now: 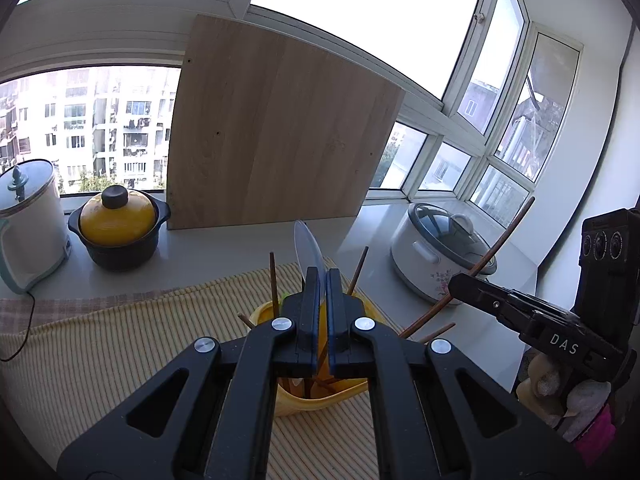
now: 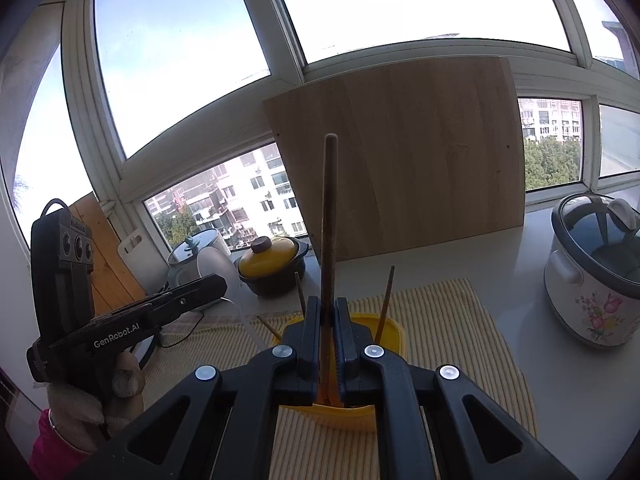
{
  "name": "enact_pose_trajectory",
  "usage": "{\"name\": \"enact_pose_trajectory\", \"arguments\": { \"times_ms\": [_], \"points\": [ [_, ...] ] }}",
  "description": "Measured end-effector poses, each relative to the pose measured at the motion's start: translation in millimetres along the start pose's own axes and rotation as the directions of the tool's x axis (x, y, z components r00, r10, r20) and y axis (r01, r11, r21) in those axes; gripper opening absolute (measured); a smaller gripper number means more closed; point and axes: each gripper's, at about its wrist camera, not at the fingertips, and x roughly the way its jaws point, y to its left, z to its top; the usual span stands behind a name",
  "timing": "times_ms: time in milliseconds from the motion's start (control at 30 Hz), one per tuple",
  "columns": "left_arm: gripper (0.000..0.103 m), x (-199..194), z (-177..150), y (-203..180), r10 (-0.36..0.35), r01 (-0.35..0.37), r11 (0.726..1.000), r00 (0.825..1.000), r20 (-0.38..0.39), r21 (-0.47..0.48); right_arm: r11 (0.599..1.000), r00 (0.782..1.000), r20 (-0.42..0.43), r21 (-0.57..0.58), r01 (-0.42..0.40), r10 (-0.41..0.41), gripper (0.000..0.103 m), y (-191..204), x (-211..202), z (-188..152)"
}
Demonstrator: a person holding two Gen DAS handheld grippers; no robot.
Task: Organize utensils
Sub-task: 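Open both tools to drop the clear spoon and chopstick into the container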
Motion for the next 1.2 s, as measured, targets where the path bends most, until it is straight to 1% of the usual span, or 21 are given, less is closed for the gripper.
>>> {"name": "enact_pose_trajectory", "arguments": {
  "times_ms": [267, 500, 700, 767, 800, 833, 1067, 1200],
  "points": [
    [0.000, 4, -11, -4, 0.006, -0.006, 1.000, 1.000, -0.017, 0.017, 1.000, 0.999, -0.039, -0.014, -0.003, 0.002, 0.004, 2, 13, -11],
    [0.000, 5, -20, 1, -0.005, 0.005, 1.000, 0.999, -0.045, -0.001, 1.000, 0.997, -0.080, -0.019, -0.002, 0.001, 0.005, 3, 21, -20],
    [0.000, -1, -25, 5, -0.010, 0.010, 1.000, 0.999, -0.042, -0.019, 1.000, 0.996, -0.093, -0.008, 0.002, -0.003, 0.006, 2, 23, -25],
    [0.000, -5, -25, 5, -0.012, 0.011, 1.000, 0.999, -0.043, -0.017, 1.000, 0.996, -0.090, -0.008, 0.003, -0.004, 0.013, 3, 22, -25],
    [0.000, -6, -25, 5, -0.015, 0.014, 1.000, 0.999, -0.042, -0.016, 1.000, 0.996, -0.085, -0.008, 0.004, -0.005, 0.022, 4, 21, -24],
    [0.000, -9, -25, 5, -0.018, 0.018, 1.000, 0.999, -0.041, -0.014, 1.000, 0.997, -0.077, -0.009, 0.007, -0.008, 0.028, 4, 19, -24],
    [0.000, -28, -28, 4, -0.024, 0.024, 1.000, 1.000, -0.020, -0.009, 1.000, 0.998, -0.061, -0.008, 0.010, -0.011, 0.028, 9, 11, -24],
    [0.000, -39, -34, 6, -0.013, 0.013, 1.000, 1.000, -0.018, -0.007, 1.000, 0.999, -0.044, 0.004, 0.015, -0.015, 0.030, 10, 6, -25]
  ]
}}
